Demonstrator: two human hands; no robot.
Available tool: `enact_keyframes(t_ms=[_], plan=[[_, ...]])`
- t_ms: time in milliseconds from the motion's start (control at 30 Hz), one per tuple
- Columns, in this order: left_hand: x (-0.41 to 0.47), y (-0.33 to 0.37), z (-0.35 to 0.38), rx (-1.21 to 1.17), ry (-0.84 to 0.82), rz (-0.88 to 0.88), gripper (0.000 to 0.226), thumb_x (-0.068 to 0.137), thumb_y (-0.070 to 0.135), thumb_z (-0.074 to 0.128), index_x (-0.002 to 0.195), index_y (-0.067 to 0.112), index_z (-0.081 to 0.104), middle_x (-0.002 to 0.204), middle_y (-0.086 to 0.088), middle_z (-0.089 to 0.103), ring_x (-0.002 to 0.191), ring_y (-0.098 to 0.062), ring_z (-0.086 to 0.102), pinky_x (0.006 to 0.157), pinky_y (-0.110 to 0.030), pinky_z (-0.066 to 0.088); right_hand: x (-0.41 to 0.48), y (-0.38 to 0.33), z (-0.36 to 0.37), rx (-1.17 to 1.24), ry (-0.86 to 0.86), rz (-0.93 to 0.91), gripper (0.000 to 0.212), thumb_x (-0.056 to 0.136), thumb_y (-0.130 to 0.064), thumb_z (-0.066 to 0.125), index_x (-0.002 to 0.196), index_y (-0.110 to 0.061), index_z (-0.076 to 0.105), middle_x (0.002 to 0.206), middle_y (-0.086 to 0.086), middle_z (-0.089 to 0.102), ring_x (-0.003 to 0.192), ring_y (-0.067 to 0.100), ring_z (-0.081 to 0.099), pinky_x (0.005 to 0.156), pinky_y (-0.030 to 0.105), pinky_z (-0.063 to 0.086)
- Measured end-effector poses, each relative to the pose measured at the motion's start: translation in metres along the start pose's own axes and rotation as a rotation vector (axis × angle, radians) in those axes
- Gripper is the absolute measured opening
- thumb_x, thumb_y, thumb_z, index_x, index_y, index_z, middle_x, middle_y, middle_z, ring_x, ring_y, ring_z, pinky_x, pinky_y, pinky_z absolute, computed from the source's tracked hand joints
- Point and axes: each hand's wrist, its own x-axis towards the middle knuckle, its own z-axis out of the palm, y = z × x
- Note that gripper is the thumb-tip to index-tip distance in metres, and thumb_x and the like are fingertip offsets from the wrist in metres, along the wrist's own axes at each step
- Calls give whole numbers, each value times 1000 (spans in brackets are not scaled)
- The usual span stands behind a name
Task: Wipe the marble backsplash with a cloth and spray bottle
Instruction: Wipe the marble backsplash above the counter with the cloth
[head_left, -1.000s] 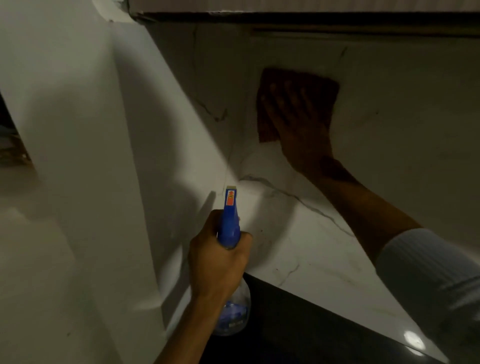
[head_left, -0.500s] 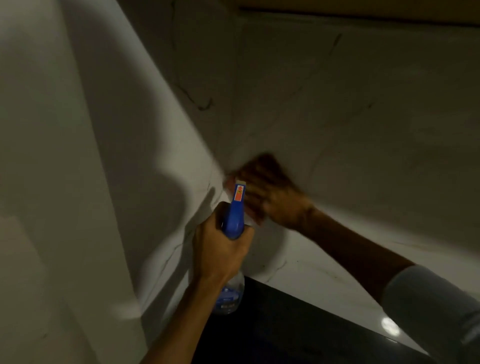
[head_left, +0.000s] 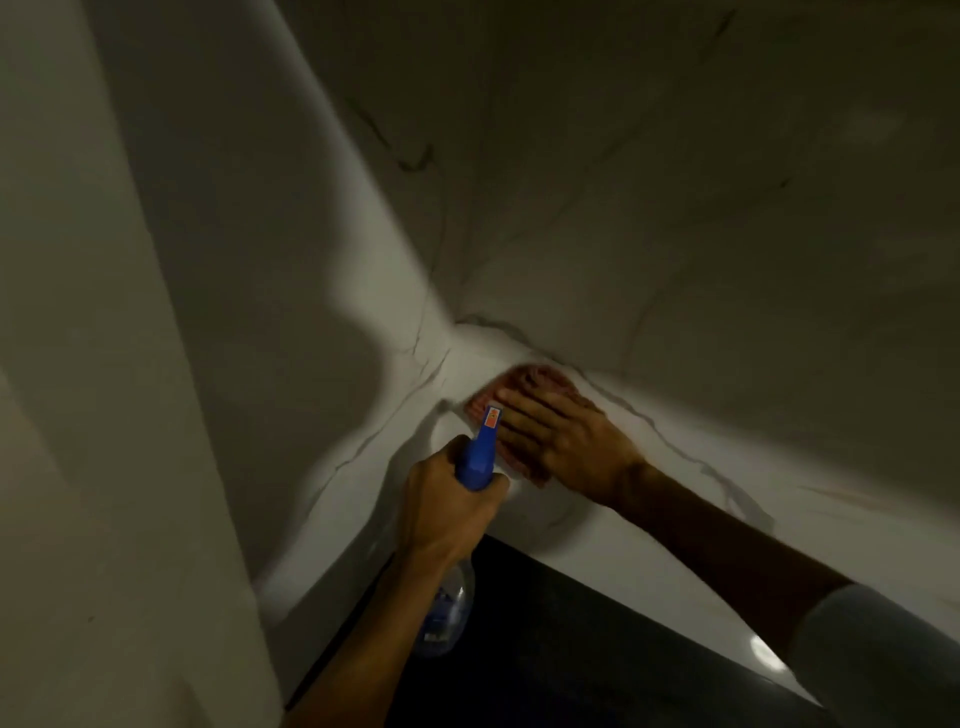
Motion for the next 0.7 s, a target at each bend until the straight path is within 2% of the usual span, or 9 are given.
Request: enact_keyframes(t_ms=[67,133,233,333,400,500,633,700], plan=[[0,-3,3,17,2,-10,19,70,23,70,67,24,52,53,-3,57,54,-33,63,56,-50,57,-6,10,-4,-5,-20,-35,91,69,-15,82,145,-20,32,152,6,35,143,25,27,119,45,14],[3,-3,6,1,-4,-28,14,69,26,69,73,24,56,59,-7,63,55,-32,64,56,-49,58,3,35,-15,9,127,17,70,83,-10,67,146,-16,37,152,8,35,142,28,28,118,47,19],[10,-2,8,-8,-5,-59,17,72,22,71,66,21,54,52,-3,58,49,-28,62,53,-47,58,22,87,-43,-16,284,191,49,97,-14,43,146,-11,38,151,12,37,141,34,29,119,49,11],[13,-4,9,14,-5,-71,20,72,23,70,65,22,52,50,1,55,46,-24,60,54,-46,59,30,100,-56,-90,362,357,49,98,-15,46,145,-9,38,151,13,38,139,33,33,116,48,19],[12,-10,10,19,-11,-94,14,73,24,70,73,22,56,55,-4,60,48,-27,62,54,-46,59,29,82,-51,-72,374,407,51,96,-9,43,146,-9,35,152,12,35,140,32,32,116,48,21],[8,-19,9,28,-8,-111,14,73,25,69,82,19,61,61,-11,64,50,-31,64,55,-47,59,20,37,-32,24,290,349,54,95,-5,39,148,-11,32,155,11,30,143,31,25,116,49,21],[1,-18,4,33,21,-85,13,72,22,68,70,16,57,55,-13,61,47,-34,61,51,-49,57,-4,-34,1,155,-67,182,79,84,-16,61,152,-14,20,159,10,15,147,29,12,119,45,5],[-3,-16,1,44,-3,-103,18,75,18,68,65,20,54,51,-8,57,44,-33,61,48,-49,57,-15,-63,10,151,-267,46,84,87,-18,62,153,-14,10,160,10,6,147,29,3,115,43,-8]])
